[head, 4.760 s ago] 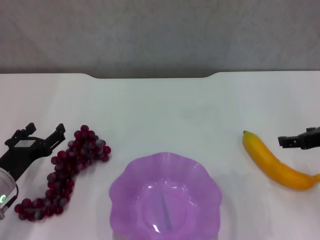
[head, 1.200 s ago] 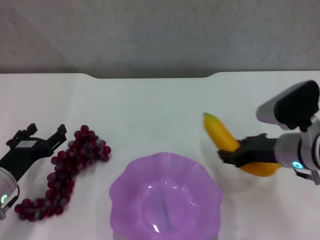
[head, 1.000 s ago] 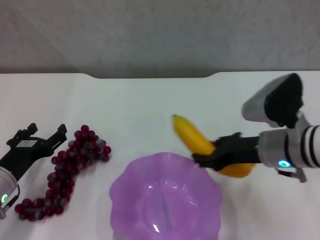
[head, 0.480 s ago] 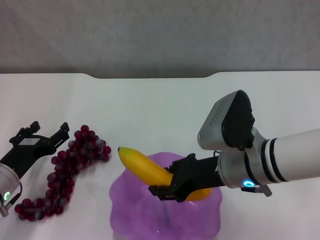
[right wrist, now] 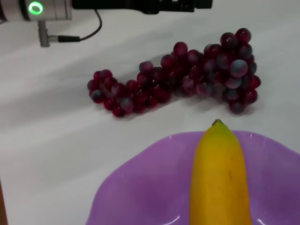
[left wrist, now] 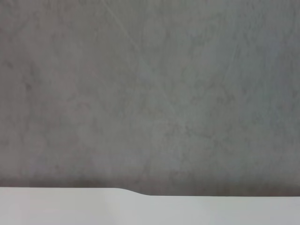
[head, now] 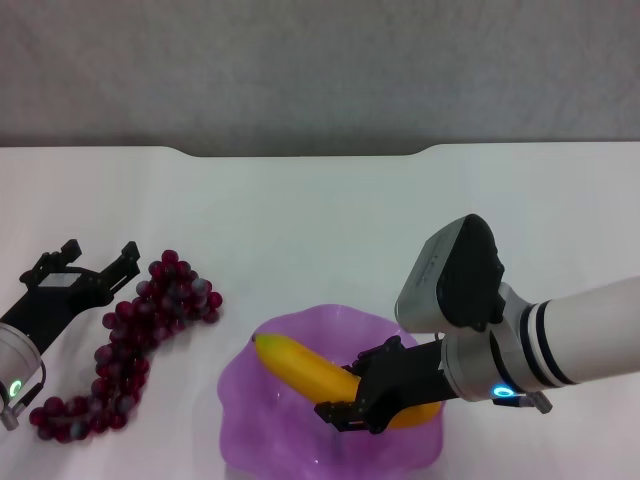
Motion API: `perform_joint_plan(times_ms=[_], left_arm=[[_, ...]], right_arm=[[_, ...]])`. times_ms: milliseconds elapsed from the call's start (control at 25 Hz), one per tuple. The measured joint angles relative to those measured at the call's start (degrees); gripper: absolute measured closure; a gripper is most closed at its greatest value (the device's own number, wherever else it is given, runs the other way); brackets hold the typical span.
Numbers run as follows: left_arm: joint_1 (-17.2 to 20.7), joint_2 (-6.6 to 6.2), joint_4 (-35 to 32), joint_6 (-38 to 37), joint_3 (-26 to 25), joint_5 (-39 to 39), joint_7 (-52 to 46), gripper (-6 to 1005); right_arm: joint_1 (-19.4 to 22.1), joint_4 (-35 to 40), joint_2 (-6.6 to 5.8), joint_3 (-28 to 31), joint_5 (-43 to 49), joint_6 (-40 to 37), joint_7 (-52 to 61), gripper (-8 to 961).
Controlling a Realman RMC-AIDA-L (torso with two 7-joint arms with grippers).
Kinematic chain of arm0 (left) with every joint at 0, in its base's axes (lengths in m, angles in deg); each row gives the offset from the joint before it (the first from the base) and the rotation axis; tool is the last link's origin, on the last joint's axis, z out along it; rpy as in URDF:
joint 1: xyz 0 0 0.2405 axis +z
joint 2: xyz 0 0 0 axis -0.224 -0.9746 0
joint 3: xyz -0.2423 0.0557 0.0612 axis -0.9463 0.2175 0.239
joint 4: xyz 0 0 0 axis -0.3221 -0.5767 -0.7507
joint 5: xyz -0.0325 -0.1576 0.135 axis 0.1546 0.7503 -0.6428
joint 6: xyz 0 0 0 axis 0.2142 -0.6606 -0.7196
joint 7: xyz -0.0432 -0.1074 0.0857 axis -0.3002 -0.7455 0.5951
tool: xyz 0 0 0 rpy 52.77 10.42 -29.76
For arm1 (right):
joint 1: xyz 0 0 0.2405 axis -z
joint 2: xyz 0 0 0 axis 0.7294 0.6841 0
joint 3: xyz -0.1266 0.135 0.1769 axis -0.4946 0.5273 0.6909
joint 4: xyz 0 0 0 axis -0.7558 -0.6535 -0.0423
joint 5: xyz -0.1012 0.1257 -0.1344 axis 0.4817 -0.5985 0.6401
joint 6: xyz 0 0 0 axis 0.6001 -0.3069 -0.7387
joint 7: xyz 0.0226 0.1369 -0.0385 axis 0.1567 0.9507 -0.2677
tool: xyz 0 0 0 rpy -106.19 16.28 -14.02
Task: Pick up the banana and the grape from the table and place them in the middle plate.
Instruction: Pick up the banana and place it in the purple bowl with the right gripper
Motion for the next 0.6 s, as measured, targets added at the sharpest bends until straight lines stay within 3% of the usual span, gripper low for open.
perform_joint_plan(times_ms=[400,600], left_arm=[[-0.4,0.00,0.0,0.0,0.3,0.0,0.0,106],[-0.4,0.00,0.1,-0.5,0.3,0.0,0.0,106]], right_arm=[[1.0,-0.4,0.10,-1.1,-0.1,-6.1,-3.4,436],[1.4,-0.4,0.11,-1.4,-0.1,-8.2,-3.6,302]])
